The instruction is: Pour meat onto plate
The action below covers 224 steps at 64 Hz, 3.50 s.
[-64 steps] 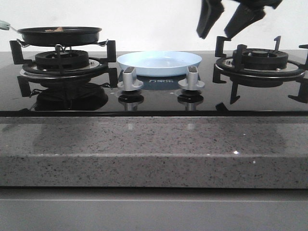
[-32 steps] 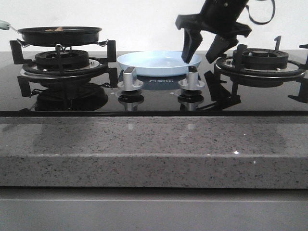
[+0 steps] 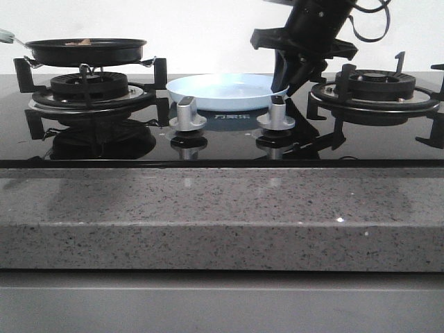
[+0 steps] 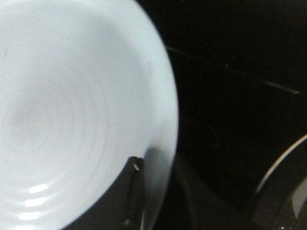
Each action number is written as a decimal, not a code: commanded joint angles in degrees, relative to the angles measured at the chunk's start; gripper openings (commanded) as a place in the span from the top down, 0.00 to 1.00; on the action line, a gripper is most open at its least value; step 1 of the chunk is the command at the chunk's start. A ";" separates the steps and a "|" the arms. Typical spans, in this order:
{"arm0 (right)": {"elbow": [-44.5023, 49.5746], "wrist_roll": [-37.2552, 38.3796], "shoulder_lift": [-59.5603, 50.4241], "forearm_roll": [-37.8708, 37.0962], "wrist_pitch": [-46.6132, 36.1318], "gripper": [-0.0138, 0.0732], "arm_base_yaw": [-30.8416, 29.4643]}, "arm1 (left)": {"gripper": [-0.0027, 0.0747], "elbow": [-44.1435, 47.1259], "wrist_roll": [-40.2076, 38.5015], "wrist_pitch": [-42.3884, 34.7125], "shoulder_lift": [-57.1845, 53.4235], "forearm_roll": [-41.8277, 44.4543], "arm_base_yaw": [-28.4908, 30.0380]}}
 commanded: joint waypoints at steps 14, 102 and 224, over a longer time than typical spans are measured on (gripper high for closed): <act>-1.51 -0.60 -3.77 0.83 -0.55 0.92 -0.12 | 0.30 -2.15 -0.17 -4.00 0.31 -0.20 -0.43; 44.73 -4.92 -36.81 7.70 -19.34 0.92 5.42 | 0.30 -2.15 -0.17 -5.79 0.31 0.28 -0.43; 44.73 -4.92 -36.62 7.70 -18.86 0.92 5.42 | 0.17 -40.80 28.15 12.63 62.41 -79.52 42.32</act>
